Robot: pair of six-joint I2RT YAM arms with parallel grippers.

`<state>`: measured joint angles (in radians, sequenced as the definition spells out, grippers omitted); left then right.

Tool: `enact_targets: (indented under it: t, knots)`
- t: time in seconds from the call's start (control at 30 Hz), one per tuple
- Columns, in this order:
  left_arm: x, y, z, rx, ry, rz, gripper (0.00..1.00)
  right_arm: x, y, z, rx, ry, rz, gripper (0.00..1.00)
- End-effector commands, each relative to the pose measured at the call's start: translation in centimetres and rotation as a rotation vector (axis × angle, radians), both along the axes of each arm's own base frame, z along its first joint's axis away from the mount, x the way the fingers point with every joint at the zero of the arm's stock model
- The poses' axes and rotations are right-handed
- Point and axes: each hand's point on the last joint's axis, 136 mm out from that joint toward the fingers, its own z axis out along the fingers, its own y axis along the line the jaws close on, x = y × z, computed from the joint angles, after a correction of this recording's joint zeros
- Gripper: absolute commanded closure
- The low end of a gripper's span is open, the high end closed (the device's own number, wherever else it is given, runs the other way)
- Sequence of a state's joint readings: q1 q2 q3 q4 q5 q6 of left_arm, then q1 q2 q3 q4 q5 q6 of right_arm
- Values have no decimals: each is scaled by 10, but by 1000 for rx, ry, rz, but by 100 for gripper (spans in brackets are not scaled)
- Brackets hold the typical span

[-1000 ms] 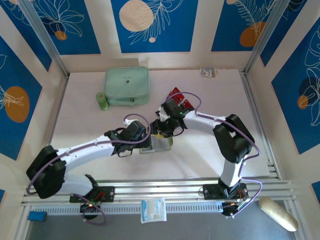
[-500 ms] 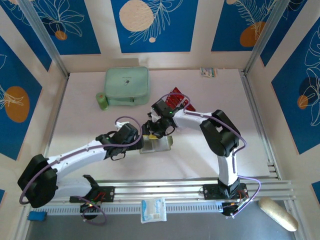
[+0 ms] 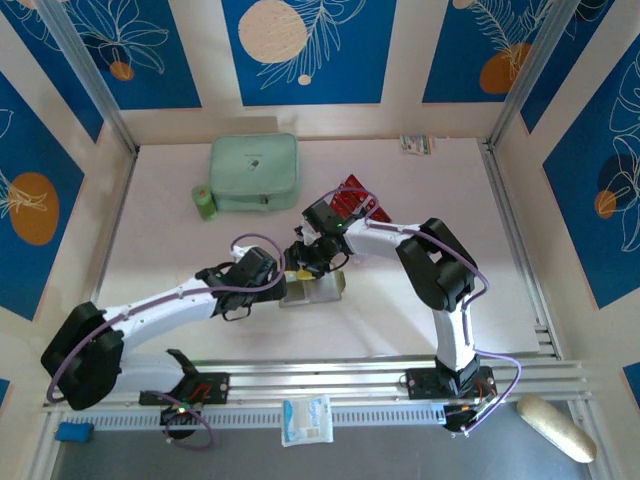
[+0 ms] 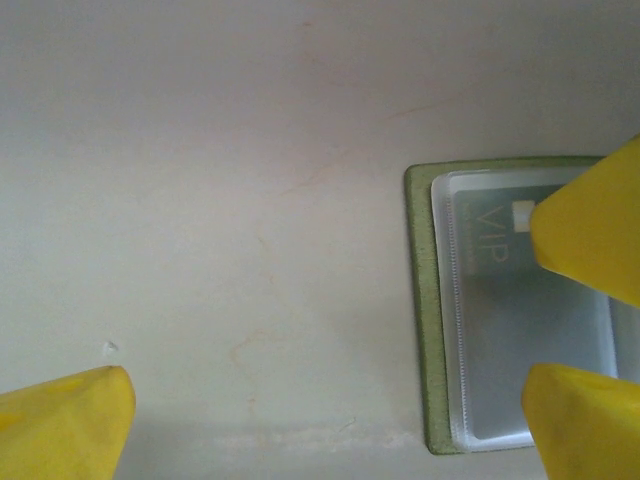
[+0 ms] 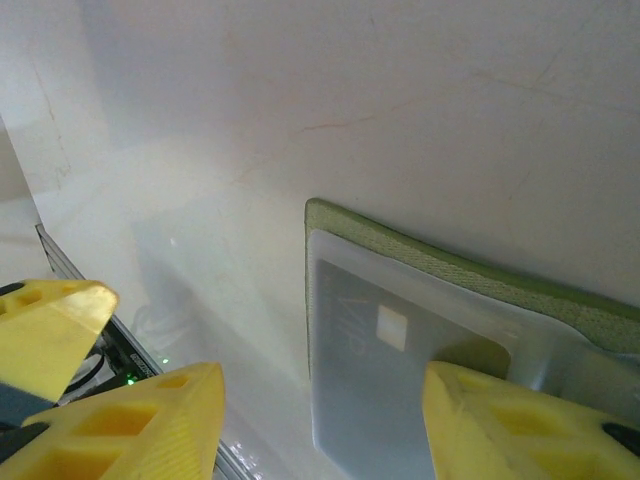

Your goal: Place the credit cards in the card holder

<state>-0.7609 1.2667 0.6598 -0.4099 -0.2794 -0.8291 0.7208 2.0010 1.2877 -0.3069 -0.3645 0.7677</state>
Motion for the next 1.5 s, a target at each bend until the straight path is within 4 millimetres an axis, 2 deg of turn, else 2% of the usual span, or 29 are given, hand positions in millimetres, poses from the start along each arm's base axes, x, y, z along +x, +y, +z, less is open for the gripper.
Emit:
enact_targets:
  t: [0.0,0.23,0.5,0.63,0.8,0.93,1.1,1.27,1.47]
  knots:
    - [3,-5,-4,-9,10,-18,1,-5,2,2,13,37,6,45]
    - [8,-13,-17,12,38,-47,1,-6,3,4,19,36,4,45]
    - [3,-6,-32,47,65,-45,1,-4,4,15,38,21,3,45]
    - [-1,-2,-39,60,80,-40,1,3,0,32,57,-13,-8,45]
    - [-6,3,-43,70,90,-33,1,17,-15,60,73,-77,-40,45]
    - [-8,5,-45,72,91,-29,1,33,-38,78,49,-142,-71,45]
    - [-9,7,-46,73,93,-29,1,60,-84,90,-67,-248,-118,45]
    - [-10,7,-48,75,93,-31,1,88,-139,100,-275,-379,-136,46]
    - [-10,8,-49,77,93,-29,1,110,-189,103,-531,-483,-131,50]
